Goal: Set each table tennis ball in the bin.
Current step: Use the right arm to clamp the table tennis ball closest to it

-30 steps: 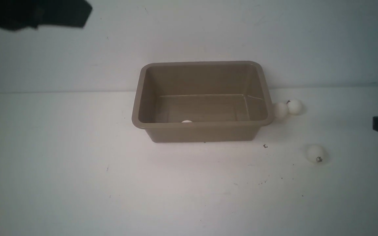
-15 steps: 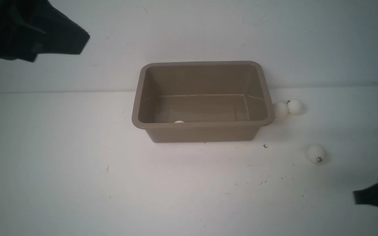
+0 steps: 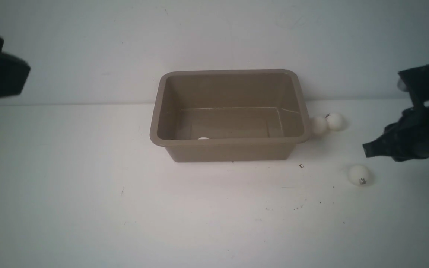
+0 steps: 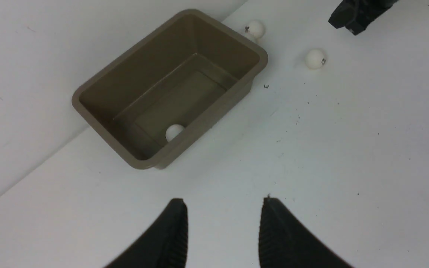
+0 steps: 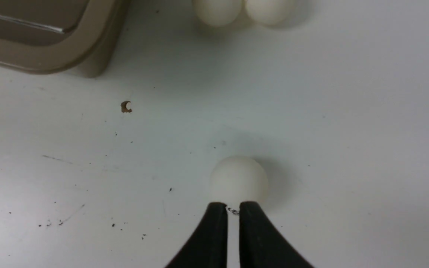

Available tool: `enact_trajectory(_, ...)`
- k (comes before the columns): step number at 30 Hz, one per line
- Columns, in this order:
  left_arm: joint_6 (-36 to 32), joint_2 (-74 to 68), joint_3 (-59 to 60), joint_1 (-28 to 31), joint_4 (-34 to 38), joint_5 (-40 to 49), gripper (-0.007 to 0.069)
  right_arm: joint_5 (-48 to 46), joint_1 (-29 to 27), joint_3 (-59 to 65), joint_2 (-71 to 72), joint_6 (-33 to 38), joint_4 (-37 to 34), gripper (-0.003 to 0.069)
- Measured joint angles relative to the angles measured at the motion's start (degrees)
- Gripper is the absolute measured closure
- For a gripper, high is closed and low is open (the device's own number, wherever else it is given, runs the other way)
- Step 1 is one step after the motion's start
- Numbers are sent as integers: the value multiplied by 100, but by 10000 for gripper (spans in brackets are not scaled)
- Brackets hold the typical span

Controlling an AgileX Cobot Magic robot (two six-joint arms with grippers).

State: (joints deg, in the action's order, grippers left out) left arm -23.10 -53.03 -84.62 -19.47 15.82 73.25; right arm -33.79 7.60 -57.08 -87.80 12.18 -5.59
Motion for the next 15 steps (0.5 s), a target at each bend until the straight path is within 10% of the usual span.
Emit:
enact_trajectory(11, 103, 284, 219, 0, 0, 5, 377, -636, 2, -648, -741, 215, -305, 155)
enact_trajectory(15, 106, 311, 219, 0, -8, 5, 377, -668, 2, -648, -928, 124, -260, 114)
